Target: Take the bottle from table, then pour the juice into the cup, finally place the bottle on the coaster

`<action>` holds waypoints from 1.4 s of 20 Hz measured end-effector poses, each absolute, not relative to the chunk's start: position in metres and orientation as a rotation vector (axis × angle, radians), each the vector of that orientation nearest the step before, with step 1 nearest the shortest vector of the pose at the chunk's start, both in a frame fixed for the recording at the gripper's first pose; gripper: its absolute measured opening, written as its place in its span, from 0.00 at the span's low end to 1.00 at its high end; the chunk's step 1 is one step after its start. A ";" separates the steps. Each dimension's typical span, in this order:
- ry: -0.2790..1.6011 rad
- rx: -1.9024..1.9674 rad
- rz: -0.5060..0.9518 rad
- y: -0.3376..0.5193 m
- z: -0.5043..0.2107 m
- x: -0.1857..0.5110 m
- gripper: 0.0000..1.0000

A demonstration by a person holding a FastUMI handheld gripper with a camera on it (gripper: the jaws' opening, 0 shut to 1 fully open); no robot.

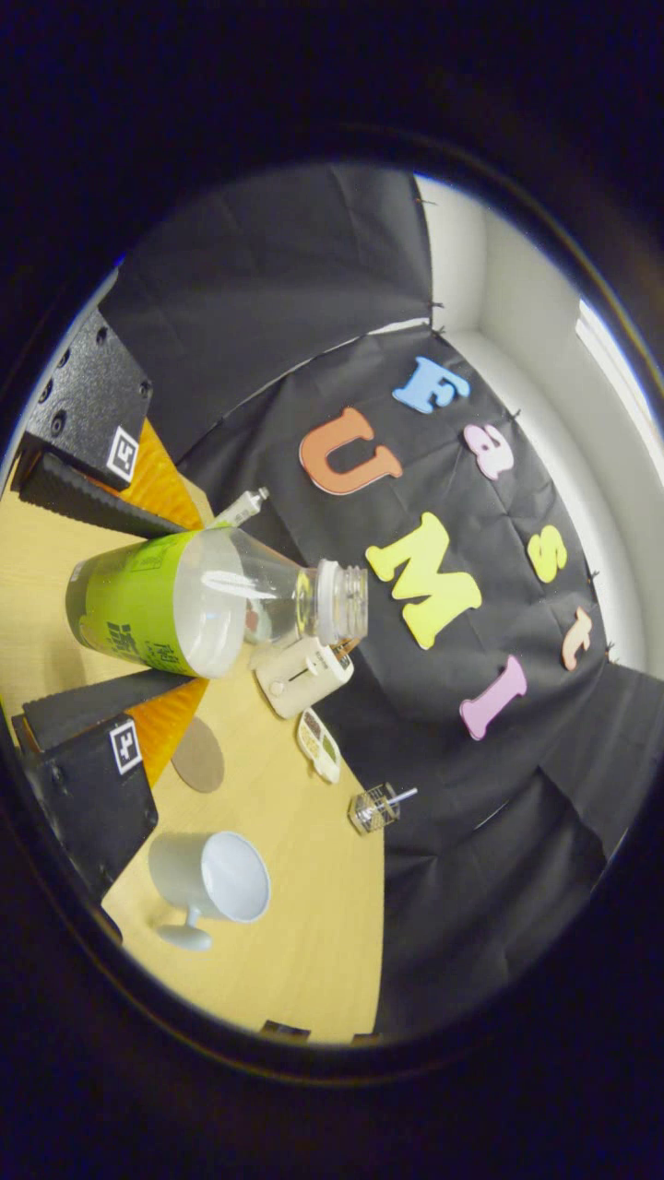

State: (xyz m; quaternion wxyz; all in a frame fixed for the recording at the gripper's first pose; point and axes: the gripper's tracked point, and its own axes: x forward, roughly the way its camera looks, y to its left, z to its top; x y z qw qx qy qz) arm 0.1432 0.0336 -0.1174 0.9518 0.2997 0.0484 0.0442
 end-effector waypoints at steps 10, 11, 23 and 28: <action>0.080 1.152 0.216 0.019 -0.101 0.145 0.78; 0.075 1.203 0.225 0.018 -0.100 0.147 0.77; 0.065 1.603 0.259 -0.014 -0.104 0.146 0.77; 0.055 1.763 0.316 -0.013 -0.088 0.152 0.77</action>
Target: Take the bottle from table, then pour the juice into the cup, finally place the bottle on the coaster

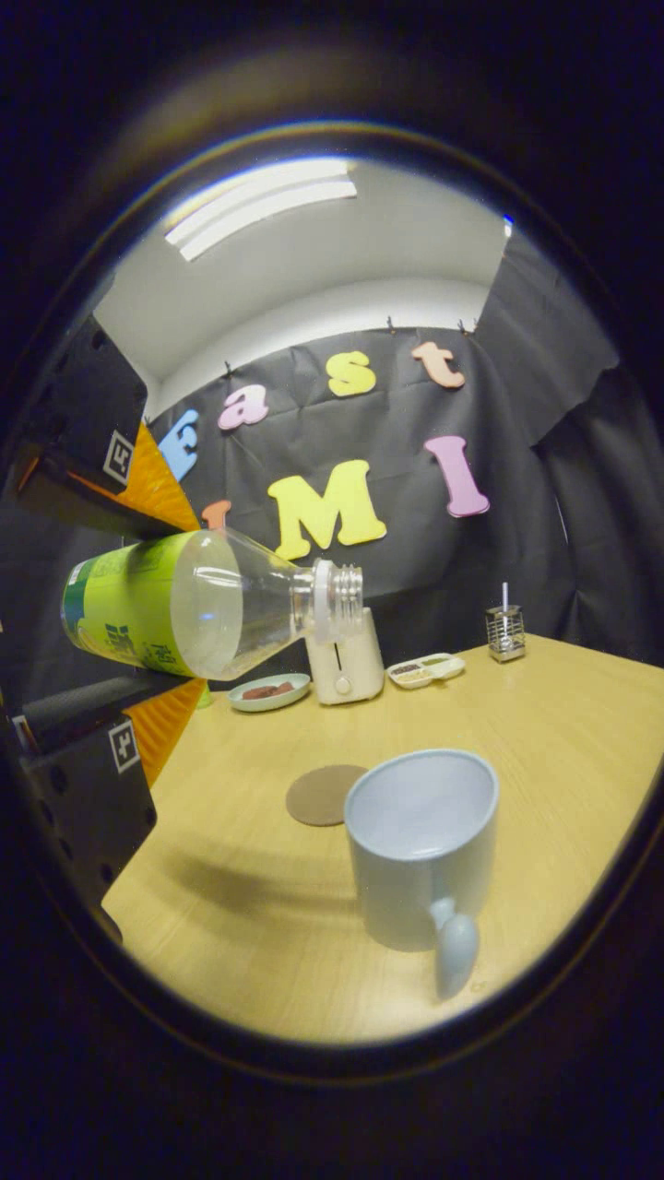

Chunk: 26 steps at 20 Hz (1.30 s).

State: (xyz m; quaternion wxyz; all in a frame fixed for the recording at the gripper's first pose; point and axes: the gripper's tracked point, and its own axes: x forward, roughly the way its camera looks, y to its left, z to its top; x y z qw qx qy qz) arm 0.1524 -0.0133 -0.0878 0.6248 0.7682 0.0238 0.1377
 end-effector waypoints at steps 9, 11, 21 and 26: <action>0.015 1.924 0.361 -0.021 -0.062 0.151 0.77; 0.014 1.950 0.362 -0.024 -0.060 0.151 0.77; -0.028 2.020 0.378 -0.030 -0.058 0.150 0.77; -0.064 2.095 0.411 -0.037 -0.050 0.150 0.77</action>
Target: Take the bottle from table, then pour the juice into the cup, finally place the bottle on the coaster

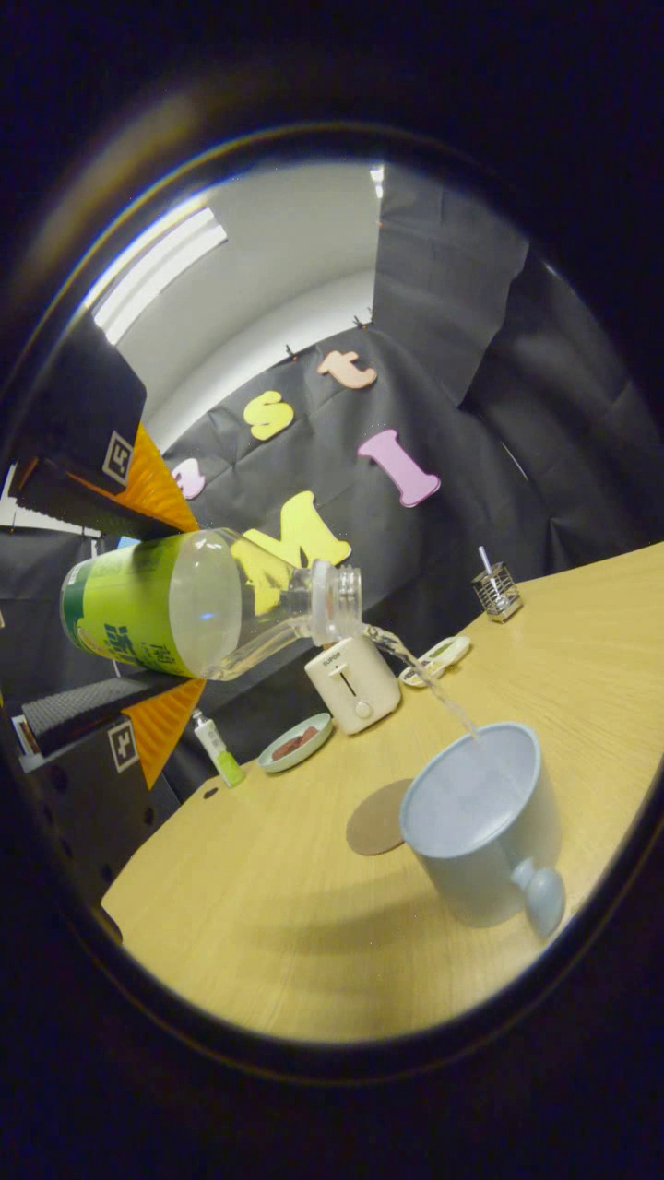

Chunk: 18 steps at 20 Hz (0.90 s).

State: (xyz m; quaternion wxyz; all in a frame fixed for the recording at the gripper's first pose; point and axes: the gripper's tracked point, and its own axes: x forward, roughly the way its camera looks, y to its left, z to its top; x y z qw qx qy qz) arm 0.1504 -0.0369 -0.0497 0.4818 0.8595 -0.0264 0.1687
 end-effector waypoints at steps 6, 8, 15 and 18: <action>-0.106 2.216 0.439 -0.049 -0.034 0.148 0.77; -0.101 2.220 0.443 -0.049 -0.029 0.148 0.77; -0.099 2.278 0.473 -0.050 -0.012 0.146 0.77; -0.090 2.294 0.500 -0.048 0.006 0.141 0.77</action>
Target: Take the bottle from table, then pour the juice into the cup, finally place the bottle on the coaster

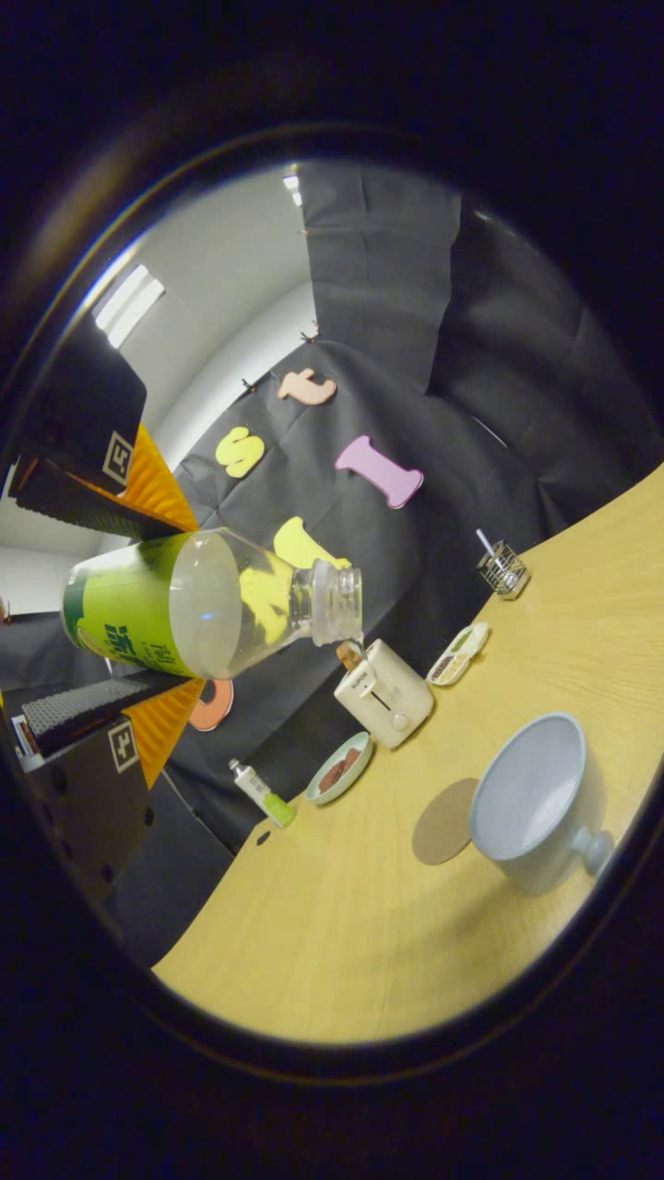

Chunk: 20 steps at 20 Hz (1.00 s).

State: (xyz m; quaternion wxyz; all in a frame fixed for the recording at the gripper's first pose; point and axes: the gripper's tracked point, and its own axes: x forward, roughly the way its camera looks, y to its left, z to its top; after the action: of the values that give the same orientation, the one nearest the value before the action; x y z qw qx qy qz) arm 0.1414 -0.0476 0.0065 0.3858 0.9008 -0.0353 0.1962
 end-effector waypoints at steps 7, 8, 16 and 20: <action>-0.110 2.282 0.545 -0.049 0.043 0.137 0.77; -0.111 2.282 0.551 -0.050 0.045 0.136 0.77; -0.006 1.899 0.349 -0.027 0.003 0.152 0.77; 0.118 1.582 0.261 -0.006 -0.022 0.159 0.77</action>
State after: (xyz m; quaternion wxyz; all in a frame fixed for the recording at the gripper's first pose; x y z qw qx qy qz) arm 0.1594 -0.0062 -0.0218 0.6940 0.7084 0.0530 0.1169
